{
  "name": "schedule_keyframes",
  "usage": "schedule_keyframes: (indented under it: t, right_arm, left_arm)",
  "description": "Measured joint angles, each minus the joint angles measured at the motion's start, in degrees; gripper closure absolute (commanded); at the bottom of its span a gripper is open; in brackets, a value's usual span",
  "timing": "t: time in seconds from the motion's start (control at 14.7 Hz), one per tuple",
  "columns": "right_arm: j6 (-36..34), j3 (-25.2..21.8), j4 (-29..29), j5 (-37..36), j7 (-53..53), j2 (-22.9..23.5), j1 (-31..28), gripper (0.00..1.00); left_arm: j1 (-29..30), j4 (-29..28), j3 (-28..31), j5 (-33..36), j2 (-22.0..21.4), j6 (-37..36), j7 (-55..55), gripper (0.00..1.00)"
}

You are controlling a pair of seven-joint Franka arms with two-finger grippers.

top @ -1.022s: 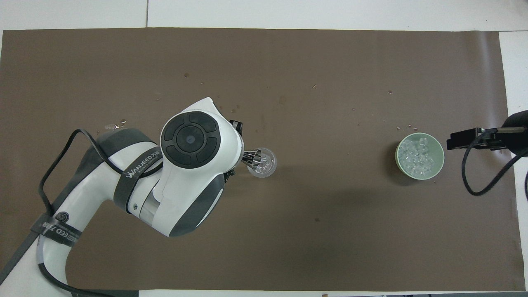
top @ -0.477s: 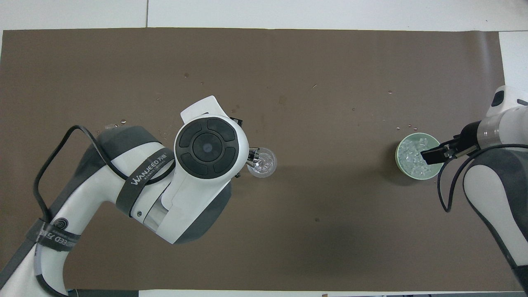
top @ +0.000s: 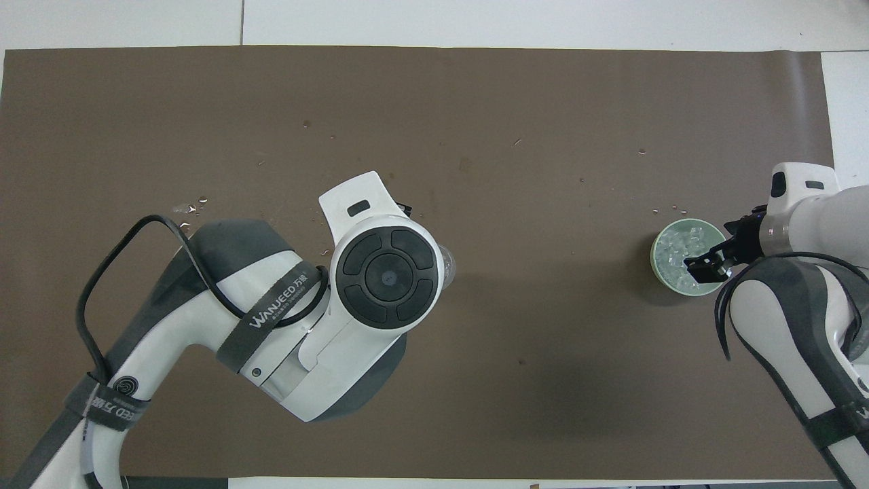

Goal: Pour wine and add ice with both arms
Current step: 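Tilt the cup over the glass while the right gripper reaches the bowl, then return the cup to its spot while the right gripper grasps ice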

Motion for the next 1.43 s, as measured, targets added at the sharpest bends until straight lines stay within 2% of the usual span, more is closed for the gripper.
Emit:
schedule_keyframes:
  t: [0.41, 0.68, 0.82, 1.02, 1.29, 1.43]
  right_arm:
    - [8.52, 0.08, -5.52, 4.19, -2.89, 1.99, -0.34, 0.23]
    - [10.25, 0.24, -6.27, 4.44, -3.77, 2.70, -0.17, 0.29]
    - [12.11, 0.19, -6.76, 4.47, -5.04, 3.19, -0.22, 0.31]
    - [12.99, 0.17, -6.91, 4.48, -5.42, 3.75, -0.23, 0.38]
    - [14.04, 0.18, -7.82, 4.49, -5.48, 3.85, -0.22, 0.39]
    - [14.38, 0.16, -8.36, 4.49, -5.48, 3.85, -0.24, 0.42]
  left_arm:
    - [-0.96, 0.25, 0.00, 2.19, 0.00, -0.91, -2.57, 1.00]
    - [0.38, 1.40, 0.94, 0.80, -0.11, -0.94, -3.43, 1.00]
    - [3.87, 1.72, 1.15, -5.33, -0.38, -0.94, -0.70, 1.00]
    - [11.56, 1.65, 1.45, -17.58, -1.21, -1.48, 10.04, 1.00]
    - [23.03, 1.06, 1.64, -34.10, -1.41, -4.78, 24.51, 1.00]
    - [28.93, -1.28, 1.74, -41.20, -2.19, -5.37, 32.12, 1.00]
